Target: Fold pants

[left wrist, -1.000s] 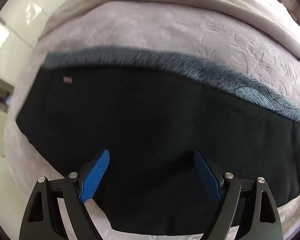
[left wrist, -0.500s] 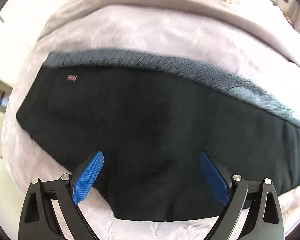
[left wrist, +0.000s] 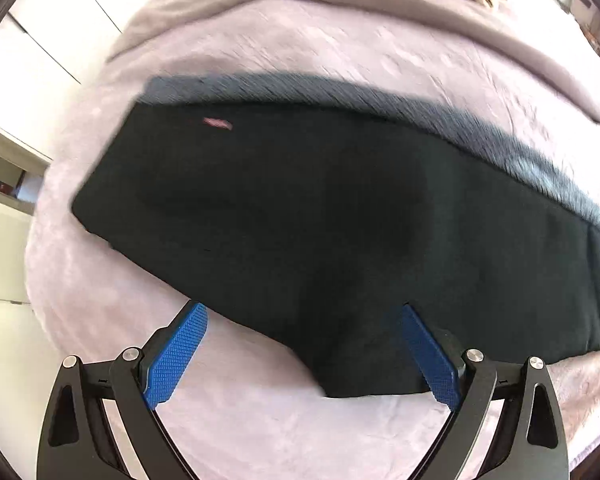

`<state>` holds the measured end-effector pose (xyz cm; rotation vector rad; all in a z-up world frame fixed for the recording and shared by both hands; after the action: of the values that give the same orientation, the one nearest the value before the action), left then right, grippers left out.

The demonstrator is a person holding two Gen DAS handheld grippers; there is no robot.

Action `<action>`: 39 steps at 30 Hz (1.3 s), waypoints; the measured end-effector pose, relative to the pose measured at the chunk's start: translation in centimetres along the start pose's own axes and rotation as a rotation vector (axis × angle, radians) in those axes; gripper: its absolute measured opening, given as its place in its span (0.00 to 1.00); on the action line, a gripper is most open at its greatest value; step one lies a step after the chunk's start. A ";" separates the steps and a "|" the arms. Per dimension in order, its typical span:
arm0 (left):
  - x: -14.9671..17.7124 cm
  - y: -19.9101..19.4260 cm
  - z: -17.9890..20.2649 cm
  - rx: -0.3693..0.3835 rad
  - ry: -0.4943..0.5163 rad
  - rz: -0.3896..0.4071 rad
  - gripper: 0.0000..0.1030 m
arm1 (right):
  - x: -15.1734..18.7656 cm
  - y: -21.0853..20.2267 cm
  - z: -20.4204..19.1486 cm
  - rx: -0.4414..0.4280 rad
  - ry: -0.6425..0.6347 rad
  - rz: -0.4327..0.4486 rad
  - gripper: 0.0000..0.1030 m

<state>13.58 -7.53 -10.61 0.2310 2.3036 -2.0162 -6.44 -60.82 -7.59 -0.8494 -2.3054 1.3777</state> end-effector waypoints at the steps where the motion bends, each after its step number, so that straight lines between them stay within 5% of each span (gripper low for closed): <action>1: -0.8 -0.1 -0.7 -0.002 0.001 0.014 0.95 | 0.3 0.2 -1.5 -0.031 -0.011 -0.006 0.35; 8: -9.9 0.4 -3.3 -0.011 0.072 0.148 0.95 | 1.7 9.0 -18.9 -0.170 -0.248 -0.092 0.35; 12: -12.5 2.8 -4.8 -0.002 0.099 0.158 0.95 | 2.9 16.9 -29.8 -0.175 -0.335 -0.118 0.35; 16: -13.9 7.1 -7.5 0.012 0.120 0.135 0.98 | 2.9 23.0 -36.0 -0.122 -0.398 -0.109 0.35; 18: -13.9 7.5 -9.0 0.090 0.098 0.120 1.00 | 1.8 24.4 -36.8 -0.049 -0.414 -0.052 0.33; 21: -14.0 6.3 -10.1 0.076 0.126 0.115 1.00 | -0.4 22.8 -35.4 0.053 -0.321 0.042 0.36; 24: -13.2 4.5 -12.2 0.112 0.156 0.142 1.00 | 0.4 19.6 -33.0 -0.143 -0.165 -0.002 0.37; 28: -11.0 6.4 -16.2 0.024 0.160 0.102 1.00 | 8.8 16.3 -30.3 -0.327 -0.099 -0.131 0.39; 30: -10.4 8.5 -17.5 0.027 0.141 0.054 1.00 | 12.7 16.9 -29.0 -0.371 -0.039 -0.208 0.39; 32: -9.9 9.4 -18.5 0.107 0.079 0.044 1.00 | 16.0 18.5 -27.2 -0.396 0.044 -0.256 0.39; 39: -9.9 8.7 -17.4 0.068 0.110 0.061 1.00 | 17.2 19.6 -25.1 -0.447 0.151 -0.215 0.39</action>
<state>25.49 10.11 -15.28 0.4217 2.2618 -2.1038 0.41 -25.67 -13.13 -0.7634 -2.5329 0.6939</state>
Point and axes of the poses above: each gripper's, at about its wrist camera, not at the fingertips, and y roughly the way its jaws point, z to its right, x to its underside, the point moved 5 cm from there along y, roughly the way its jaws point, and after that the axes turned 5 degrees about -z, right-handed, at the moved point
